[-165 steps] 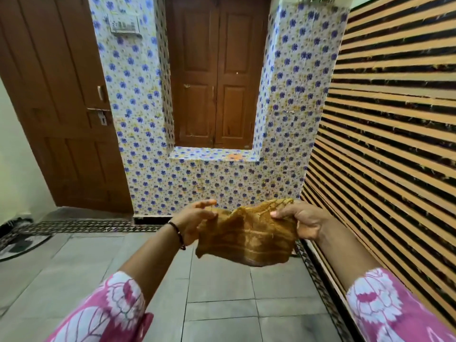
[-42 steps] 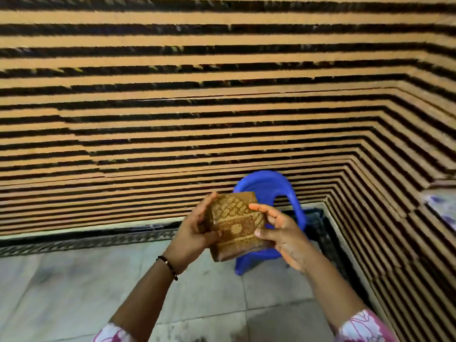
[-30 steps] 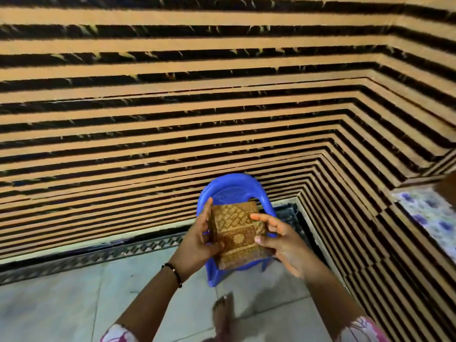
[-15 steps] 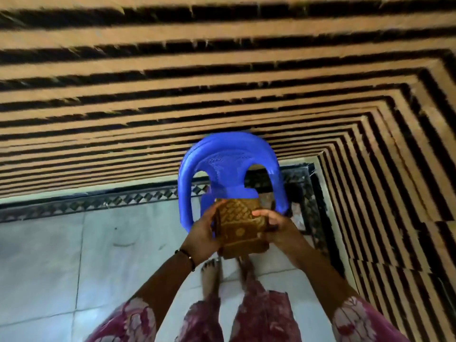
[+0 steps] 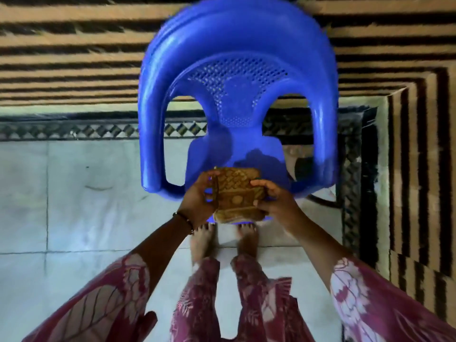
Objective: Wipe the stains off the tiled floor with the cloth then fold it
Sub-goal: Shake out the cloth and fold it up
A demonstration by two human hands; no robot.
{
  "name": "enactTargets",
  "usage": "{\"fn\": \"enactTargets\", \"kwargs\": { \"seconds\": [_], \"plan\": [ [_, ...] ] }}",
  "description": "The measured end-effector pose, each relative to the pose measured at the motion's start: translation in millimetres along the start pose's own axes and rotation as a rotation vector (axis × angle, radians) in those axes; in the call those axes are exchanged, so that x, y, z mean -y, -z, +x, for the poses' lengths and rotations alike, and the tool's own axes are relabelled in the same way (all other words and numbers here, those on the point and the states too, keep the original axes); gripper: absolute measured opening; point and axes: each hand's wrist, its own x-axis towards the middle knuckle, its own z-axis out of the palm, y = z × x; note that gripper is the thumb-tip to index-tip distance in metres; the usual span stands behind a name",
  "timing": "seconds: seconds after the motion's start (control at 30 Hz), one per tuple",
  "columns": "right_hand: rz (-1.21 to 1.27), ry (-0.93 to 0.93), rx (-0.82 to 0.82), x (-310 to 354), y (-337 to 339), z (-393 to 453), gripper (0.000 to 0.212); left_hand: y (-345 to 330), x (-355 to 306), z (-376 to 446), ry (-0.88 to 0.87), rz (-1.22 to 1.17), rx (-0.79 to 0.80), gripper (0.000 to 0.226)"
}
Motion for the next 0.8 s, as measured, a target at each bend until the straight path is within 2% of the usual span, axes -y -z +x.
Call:
{"fn": "enactTargets", "kwargs": {
  "seconds": [0.17,0.33,0.47,0.57,0.67,0.73,0.8],
  "plan": [
    [-0.098,0.002,0.013,-26.9,-4.5,24.7,0.05,-14.8,20.2,20.3,0.004,0.106,0.064,0.078],
    [-0.454,-0.014,0.017,-30.9,-9.2,29.4,0.056,-26.9,26.5,23.5,0.028,0.276,0.091,0.088],
    [-0.472,-0.099,0.067,-23.2,-9.7,23.0,0.057,-25.8,29.6,14.4,0.066,0.289,0.108,0.098],
    [-0.682,-0.068,0.1,-28.5,-8.6,21.0,0.071,-23.1,31.6,13.9,0.075,0.436,0.174,0.102],
    [-0.9,-0.002,0.08,-40.3,-13.2,11.5,0.084,-28.8,31.8,12.2,0.135,0.614,0.185,0.092],
    [-0.851,0.041,-0.034,-37.1,-15.5,-1.2,0.077,-26.5,22.9,2.7,0.149,0.607,0.127,0.086],
    [-0.706,0.102,-0.113,-29.5,-13.1,-15.1,0.063,-25.5,10.8,-8.8,0.125,0.505,0.046,0.079]
  ]
}}
